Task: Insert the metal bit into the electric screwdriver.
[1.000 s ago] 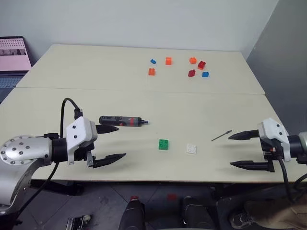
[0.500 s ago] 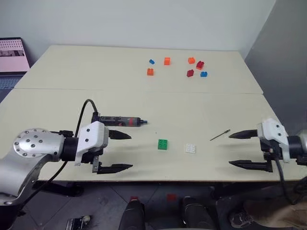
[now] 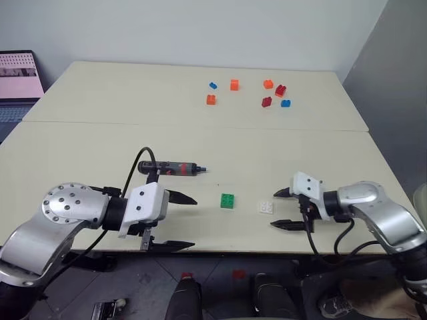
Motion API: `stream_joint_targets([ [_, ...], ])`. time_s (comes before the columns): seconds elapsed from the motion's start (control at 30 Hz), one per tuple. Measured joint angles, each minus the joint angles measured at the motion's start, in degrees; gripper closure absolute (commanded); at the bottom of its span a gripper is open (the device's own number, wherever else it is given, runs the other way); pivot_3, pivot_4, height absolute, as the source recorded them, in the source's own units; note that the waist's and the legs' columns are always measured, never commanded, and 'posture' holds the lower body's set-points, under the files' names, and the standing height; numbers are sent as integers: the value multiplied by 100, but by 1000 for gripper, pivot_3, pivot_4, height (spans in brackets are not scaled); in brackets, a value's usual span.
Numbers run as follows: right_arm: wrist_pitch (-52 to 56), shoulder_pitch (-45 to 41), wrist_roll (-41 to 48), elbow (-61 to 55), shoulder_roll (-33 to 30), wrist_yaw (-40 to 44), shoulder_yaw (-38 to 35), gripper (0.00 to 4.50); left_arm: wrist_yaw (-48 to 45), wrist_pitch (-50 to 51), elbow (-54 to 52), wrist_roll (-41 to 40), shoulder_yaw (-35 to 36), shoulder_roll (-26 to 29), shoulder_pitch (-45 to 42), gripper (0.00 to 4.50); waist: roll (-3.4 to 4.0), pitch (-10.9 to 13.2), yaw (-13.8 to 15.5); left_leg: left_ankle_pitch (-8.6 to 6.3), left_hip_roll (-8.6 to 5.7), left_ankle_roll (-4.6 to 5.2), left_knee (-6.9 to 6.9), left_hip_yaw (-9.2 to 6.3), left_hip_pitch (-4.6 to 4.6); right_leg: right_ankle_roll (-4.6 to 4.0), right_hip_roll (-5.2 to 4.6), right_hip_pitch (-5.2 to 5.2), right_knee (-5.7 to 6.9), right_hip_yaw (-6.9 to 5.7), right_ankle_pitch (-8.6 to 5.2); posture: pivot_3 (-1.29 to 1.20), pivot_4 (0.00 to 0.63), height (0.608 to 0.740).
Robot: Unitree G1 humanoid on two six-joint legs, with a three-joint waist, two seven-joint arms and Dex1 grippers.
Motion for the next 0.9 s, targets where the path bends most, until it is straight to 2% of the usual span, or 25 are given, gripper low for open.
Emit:
stream_joint_targets([
  [0.07, -91, -36, -121, 224, 170, -44, 91, 0, 19, -33, 9, 53, -52, -59, -48, 136, 0, 0, -2, 0, 0, 0, 0, -1, 1, 0, 1, 0, 4, 0, 0, 0, 150, 740],
  [0.1, -179, -51, -192, 342, 232, -69, 119, 365, 23, -75, 14, 72, -85, -69, -59, 0, 0, 0, -2, 0, 0, 0, 0, 0, 2, 0, 1, 0, 7, 0, 0, 0, 150, 740],
  [0.13, -265, -87, -245, 418, 277, -74, 124, 475, 25, -99, 25, 101, -117, -85, -65, 0, 0, 0, -5, 0, 0, 0, 1, -1, 3, 0, 2, 0, 10, 1, 0, 0, 150, 740],
  [0.3, -465, -139, -427, 640, 511, -195, 112, 1620, 18, -205, 84, 186, -137, -130, -64, 0, -2, -1, -10, 1, 0, 0, 4, 0, 25, -2, 3, 0, 48, 4, -6, 0, 150, 740],
  [0.43, -483, -135, -462, 654, 525, -187, 113, 2707, -9, -232, 142, 188, -139, -212, -64, 0, -1, -1, -16, 5, 1, 4, 4, 0, 37, -4, 4, 4, 59, 6, -8, 0, 150, 740],
  [0.5, -497, -128, -468, 653, 539, -190, 110, 3082, -11, -244, 183, 187, -140, -241, -65, 0, -2, -1, -16, 5, 0, 4, 4, 0, 37, -4, 3, 5, 58, 6, -8, 0, 150, 740],
  [0.77, -522, 138, -395, 240, 587, -414, -199, 3098, 193, -209, 282, -115, -141, -904, -226, 0, -2, -1, -7, 5, 0, 5, 4, -1, 34, -2, 4, 6, 58, 6, -9, 0, 150, 740],
  [0.83, -414, 336, -288, -18, 545, -590, -572, 3098, 293, -195, 320, -134, -145, -1097, -335, 0, -1, 0, 5, 6, 0, 5, 4, 0, 33, -2, 4, 7, 57, 6, -9, 0, 150, 740],
  [0.9, -144, 817, -39, -400, 496, -937, -1415, 3098, 446, -202, 384, -199, -198, -1437, -476, 0, -2, 0, 64, 6, -5, 4, 6, -6, 26, 3, 3, 10, 55, 5, -12, 0, 150, 740],
])
